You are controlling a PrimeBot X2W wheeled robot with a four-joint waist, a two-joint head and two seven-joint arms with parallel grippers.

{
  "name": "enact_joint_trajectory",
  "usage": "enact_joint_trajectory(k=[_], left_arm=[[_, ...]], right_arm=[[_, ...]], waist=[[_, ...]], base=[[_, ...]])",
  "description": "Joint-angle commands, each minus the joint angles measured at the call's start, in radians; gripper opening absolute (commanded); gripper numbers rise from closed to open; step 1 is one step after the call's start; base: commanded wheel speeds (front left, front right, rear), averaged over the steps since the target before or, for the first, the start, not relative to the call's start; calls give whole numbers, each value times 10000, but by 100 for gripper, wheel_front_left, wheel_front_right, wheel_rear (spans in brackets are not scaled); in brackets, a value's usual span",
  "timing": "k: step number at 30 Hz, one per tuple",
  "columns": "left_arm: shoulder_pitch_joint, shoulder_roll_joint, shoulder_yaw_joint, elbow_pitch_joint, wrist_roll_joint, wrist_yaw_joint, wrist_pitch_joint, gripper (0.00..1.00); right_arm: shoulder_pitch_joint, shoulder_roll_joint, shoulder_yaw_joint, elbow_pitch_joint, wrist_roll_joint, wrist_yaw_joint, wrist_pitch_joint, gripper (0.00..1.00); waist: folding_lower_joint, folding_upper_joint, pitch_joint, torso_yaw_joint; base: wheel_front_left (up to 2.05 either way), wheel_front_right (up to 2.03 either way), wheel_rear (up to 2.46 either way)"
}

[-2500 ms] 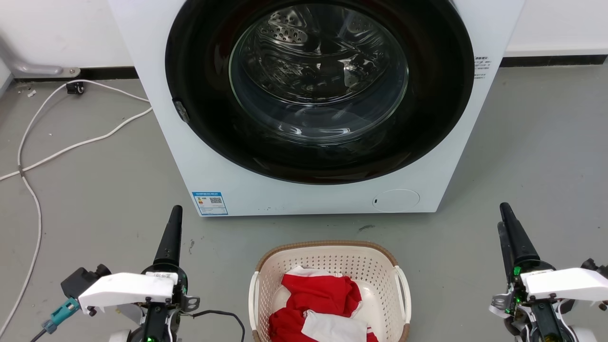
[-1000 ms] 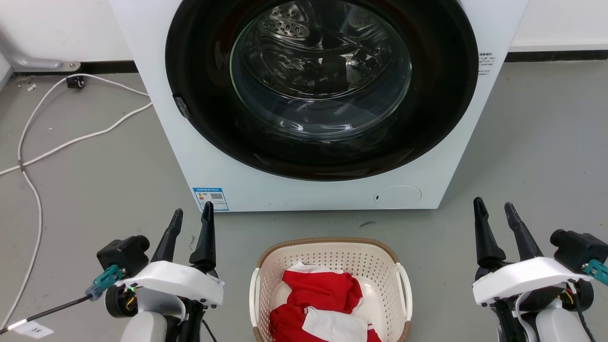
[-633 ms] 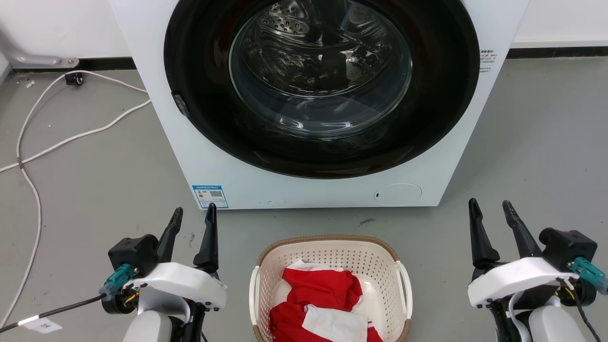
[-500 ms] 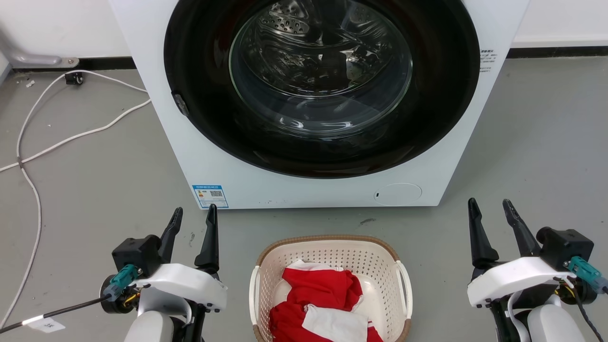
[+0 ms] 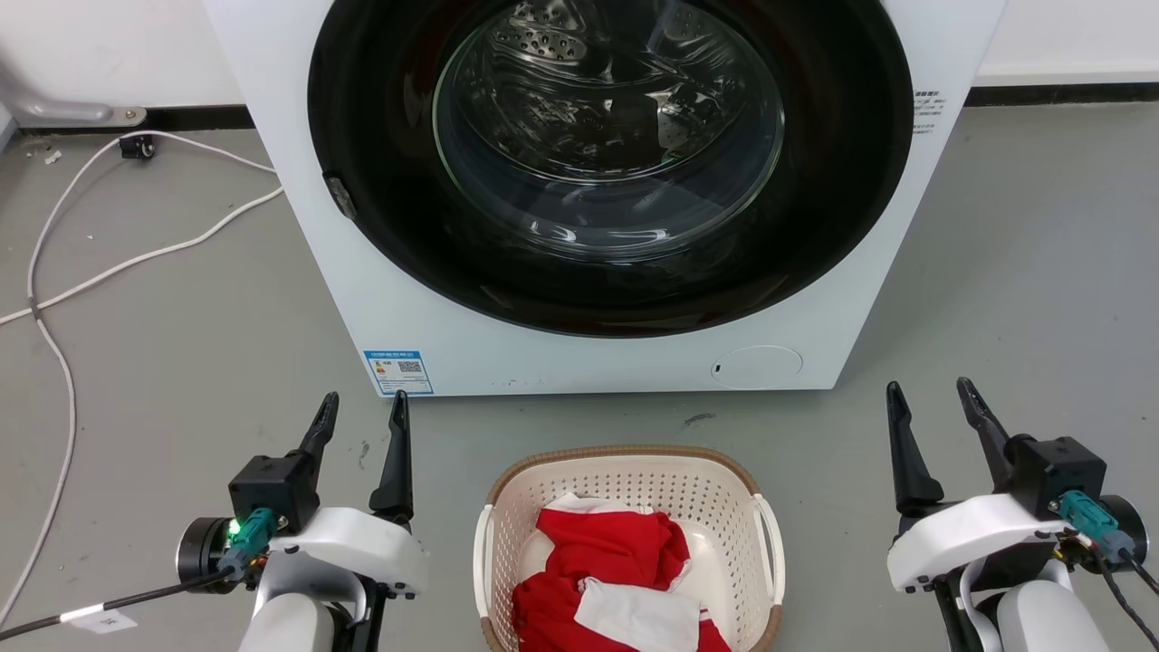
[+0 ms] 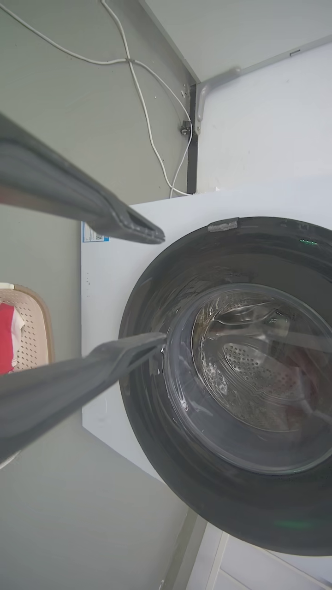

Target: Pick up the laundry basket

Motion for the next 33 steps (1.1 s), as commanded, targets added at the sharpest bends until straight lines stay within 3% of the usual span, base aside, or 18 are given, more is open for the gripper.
enact_joint_trajectory(k=[1,22,33], left_arm=[[-139,64,-11,-9,213,57,-85,100],[7,-50,161,15,1530,252,-466,100],[84,-184,362,-30,1524,191,-515,100]], right_arm=[[-117,23,29,-71,-185,-3,-62,100],[23,23,7,-324,-1426,-3,-123,100],[99,23,-9,-363,-1091,-3,-90,100]], waist=[[0,0,3,-3],[0,0,116,-35],[0,0,158,-53]], base=[[0,0,0],[0,0,0],[0,0,0]])
